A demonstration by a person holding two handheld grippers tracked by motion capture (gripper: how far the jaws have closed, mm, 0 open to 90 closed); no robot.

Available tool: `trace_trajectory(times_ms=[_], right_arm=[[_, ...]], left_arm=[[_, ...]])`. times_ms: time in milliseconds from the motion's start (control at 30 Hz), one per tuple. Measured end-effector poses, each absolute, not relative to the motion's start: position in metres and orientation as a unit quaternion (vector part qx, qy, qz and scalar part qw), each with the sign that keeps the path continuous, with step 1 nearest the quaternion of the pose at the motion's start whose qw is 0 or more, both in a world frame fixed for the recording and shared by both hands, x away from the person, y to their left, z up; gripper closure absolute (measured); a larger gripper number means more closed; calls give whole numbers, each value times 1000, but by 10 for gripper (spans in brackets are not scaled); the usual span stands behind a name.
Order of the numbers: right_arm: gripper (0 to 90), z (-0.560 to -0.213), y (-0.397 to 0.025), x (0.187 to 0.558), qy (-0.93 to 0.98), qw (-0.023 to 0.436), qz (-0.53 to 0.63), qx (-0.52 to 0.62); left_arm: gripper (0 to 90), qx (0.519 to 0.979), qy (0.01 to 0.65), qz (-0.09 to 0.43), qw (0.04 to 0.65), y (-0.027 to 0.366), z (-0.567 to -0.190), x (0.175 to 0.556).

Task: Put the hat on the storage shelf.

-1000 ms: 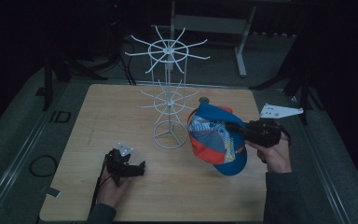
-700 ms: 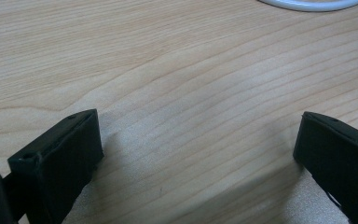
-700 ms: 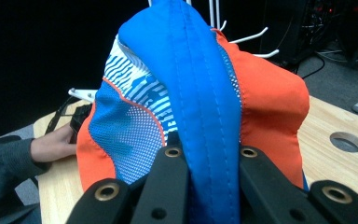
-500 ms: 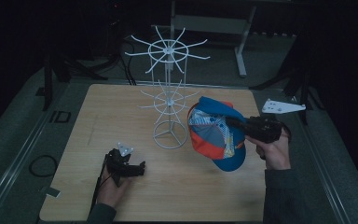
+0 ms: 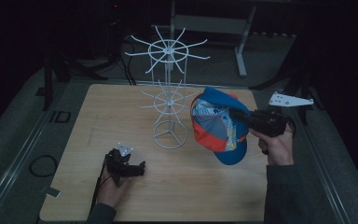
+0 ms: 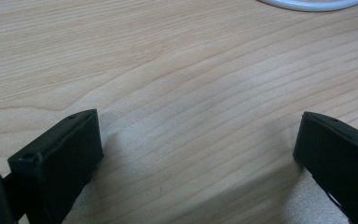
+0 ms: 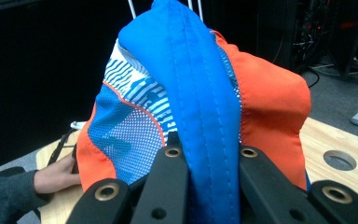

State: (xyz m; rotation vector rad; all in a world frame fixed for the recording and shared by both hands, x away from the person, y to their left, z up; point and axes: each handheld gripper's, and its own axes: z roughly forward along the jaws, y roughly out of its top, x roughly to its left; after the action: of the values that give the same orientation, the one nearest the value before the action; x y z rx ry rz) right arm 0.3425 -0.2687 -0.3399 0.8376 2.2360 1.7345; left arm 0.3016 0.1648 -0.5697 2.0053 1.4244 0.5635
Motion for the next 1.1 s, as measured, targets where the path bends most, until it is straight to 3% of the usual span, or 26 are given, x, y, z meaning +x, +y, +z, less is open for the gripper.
trace_trajectory(times_ms=[1100], right_arm=[[883,-315,-279,353,717,97,621,301]], left_arm=[[14,757,538,213,304,165,-570,302]])
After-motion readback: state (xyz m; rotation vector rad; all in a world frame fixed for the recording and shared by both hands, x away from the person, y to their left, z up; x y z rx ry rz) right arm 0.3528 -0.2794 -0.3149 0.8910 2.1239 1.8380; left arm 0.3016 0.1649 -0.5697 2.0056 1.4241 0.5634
